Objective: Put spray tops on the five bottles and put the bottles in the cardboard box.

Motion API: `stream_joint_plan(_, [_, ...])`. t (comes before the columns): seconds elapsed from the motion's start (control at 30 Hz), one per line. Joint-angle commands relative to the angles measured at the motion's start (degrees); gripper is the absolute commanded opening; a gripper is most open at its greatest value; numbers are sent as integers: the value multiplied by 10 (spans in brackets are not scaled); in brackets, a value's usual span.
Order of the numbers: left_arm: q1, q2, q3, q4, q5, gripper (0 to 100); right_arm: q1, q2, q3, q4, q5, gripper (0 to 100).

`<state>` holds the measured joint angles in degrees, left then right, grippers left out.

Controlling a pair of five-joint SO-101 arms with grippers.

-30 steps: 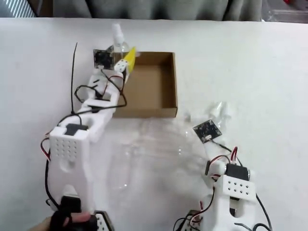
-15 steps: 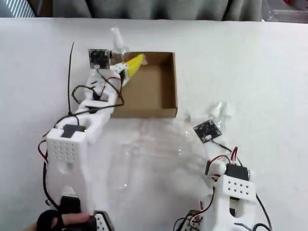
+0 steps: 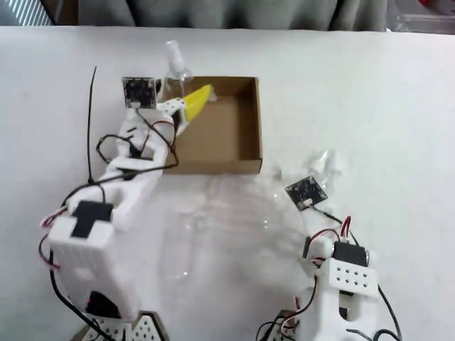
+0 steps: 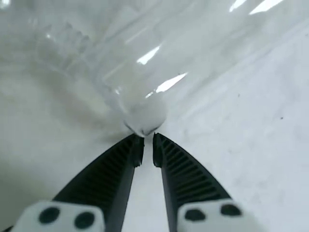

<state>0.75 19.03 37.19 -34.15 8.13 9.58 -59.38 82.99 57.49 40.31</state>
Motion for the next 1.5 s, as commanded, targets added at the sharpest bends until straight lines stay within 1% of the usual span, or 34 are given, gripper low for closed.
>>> stream_joint_plan(0.0, [7,-106,54,-1,4,404,-9,-2,-3,-9,5,24])
stream_joint_plan(0.2, [-5,-244,194,-1,4,403,-9,-2,-3,-9,4,24])
stream_joint_plan(0.27, [-8,-295,237,-1,4,386,-9,-2,-3,-9,4,24])
stream_joint_plan(0.33, [-17,-349,278,-1,4,323,-10,-2,-3,-9,3,24])
stream_joint_plan(0.43, [-31,-436,330,2,3,187,-10,-2,-3,-9,3,24])
stream_joint_plan(0.5, [-42,-496,350,36,3,111,-10,-2,-3,-9,3,24])
stream_joint_plan(0.57, [-52,-559,353,107,2,62,-10,-2,-3,-8,3,24])
stream_joint_plan(0.67, [-67,-662,345,239,-35,20,-9,-2,-3,-7,3,23])
stream_joint_plan(0.77, [-80,-776,322,389,-54,24,-9,-2,-3,-7,3,23])
stream_joint_plan(0.87, [-88,-895,276,568,-53,24,-8,-2,-3,-7,3,22])
stream_joint_plan(0.97, [-88,-991,206,748,-53,24,-8,-2,-3,-7,3,22])
stream_joint_plan(1.03, [-87,-1027,149,839,-51,24,-8,-2,-3,-7,3,22])
stream_joint_plan(1.17, [-97,-1033,25,968,-51,24,-8,-2,-3,-7,3,22])
stream_joint_plan(1.33, [-132,-1033,-122,1072,-53,24,-8,-2,-3,-7,3,22])
stream_joint_plan(1.47, [-138,-1032,-195,1171,-54,24,-8,-2,-3,-7,3,22])
